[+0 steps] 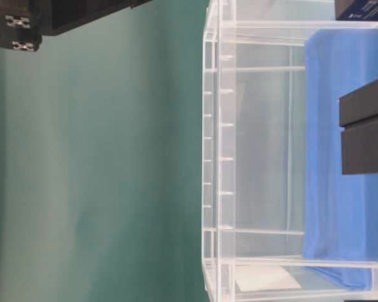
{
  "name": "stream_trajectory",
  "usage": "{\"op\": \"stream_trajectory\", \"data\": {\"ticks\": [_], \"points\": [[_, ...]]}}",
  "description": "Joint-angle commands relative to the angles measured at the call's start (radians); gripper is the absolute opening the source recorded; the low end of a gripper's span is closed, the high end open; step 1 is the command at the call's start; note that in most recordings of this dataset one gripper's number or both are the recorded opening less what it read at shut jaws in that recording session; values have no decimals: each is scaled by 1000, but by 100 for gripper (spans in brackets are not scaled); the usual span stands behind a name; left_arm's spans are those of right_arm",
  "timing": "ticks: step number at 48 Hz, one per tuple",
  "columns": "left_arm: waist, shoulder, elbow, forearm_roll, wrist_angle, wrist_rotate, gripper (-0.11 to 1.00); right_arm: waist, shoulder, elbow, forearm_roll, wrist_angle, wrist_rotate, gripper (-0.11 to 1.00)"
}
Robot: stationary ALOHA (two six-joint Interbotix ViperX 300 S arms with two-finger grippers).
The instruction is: Take out the box from the case.
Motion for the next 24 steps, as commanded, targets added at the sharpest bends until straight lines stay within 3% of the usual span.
{"op": "stream_trajectory", "data": {"ticks": [1,24], "points": [[-5,-11,-12,0,-3,0,93,2,-40,-20,5,2,-2,92],[-14,-12,-12,0,-3,-3,93,86,-176,81,21,71,60,92]]}}
